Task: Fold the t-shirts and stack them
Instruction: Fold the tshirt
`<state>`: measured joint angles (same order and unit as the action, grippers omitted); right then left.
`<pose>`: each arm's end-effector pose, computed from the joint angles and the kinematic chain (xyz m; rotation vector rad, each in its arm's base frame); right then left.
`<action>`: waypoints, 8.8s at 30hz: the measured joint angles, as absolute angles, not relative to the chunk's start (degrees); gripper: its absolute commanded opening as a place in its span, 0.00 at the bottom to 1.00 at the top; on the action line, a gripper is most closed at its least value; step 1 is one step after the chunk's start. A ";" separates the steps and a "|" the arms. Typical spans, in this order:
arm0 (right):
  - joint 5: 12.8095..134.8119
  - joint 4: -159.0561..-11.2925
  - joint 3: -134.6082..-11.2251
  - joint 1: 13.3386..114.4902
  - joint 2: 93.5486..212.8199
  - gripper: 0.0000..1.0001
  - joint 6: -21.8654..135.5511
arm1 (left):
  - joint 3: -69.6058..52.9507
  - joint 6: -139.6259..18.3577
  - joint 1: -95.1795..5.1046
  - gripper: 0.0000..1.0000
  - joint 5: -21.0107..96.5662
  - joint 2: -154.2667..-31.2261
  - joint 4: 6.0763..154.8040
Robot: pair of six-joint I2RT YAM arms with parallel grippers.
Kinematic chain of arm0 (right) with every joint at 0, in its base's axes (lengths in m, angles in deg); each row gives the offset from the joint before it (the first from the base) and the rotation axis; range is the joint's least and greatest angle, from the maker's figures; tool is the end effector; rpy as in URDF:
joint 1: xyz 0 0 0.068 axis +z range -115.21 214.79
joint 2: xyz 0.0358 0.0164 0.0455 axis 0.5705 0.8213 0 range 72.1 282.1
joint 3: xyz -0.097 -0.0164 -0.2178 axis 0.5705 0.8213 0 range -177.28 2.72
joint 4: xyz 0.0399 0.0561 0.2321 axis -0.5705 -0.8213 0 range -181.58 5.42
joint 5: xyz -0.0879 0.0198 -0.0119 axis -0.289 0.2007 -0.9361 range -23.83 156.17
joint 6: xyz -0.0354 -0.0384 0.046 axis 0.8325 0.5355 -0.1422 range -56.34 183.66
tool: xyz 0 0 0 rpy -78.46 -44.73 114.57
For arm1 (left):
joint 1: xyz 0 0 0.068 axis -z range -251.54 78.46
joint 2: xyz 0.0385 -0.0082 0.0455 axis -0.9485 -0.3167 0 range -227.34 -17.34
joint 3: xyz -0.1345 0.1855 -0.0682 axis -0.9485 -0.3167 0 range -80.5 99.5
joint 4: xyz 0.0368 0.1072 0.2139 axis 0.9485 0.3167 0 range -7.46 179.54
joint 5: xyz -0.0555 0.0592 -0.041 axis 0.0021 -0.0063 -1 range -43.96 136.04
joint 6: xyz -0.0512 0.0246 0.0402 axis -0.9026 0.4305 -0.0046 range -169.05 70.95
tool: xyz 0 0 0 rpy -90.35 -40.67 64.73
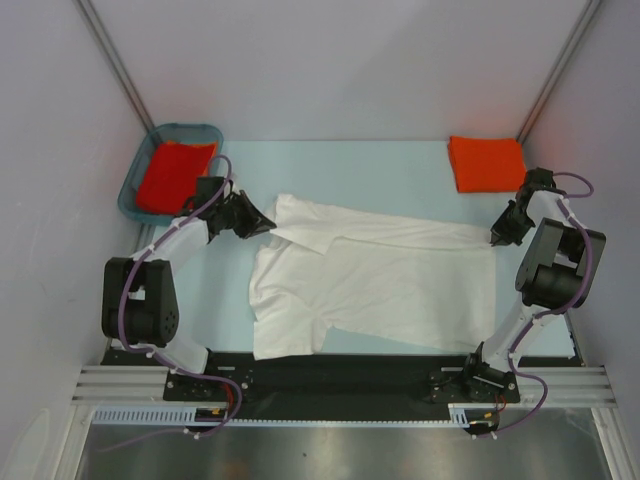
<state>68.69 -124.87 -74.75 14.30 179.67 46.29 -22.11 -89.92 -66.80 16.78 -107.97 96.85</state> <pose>0.3353 -0.1225 0.1483 0.8975 2.6500 0.0486 0.3256 -0.0547 0.1841 -0.5198 2.4190 -0.9721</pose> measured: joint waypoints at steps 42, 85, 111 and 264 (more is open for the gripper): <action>70.51 -123.56 -85.16 15.28 188.17 0.53 50.29 | 17.02 -61.31 -66.87 0.76 23.41 -138.61 113.20; 72.69 -123.25 -84.76 14.10 189.22 0.56 53.35 | 20.14 -67.14 -70.50 0.02 10.10 -150.13 112.89; 65.66 -120.87 -84.33 17.92 190.95 0.00 51.23 | 19.82 -73.22 -70.78 0.01 12.96 -149.78 103.01; 106.75 -97.18 -92.33 57.92 203.91 0.00 6.95 | -2.15 -74.00 -69.06 0.03 15.95 -127.03 108.02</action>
<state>106.75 -97.18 -92.33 57.92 203.91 6.95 -2.15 -74.00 -69.06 15.95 -127.03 108.02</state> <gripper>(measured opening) 0.011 0.006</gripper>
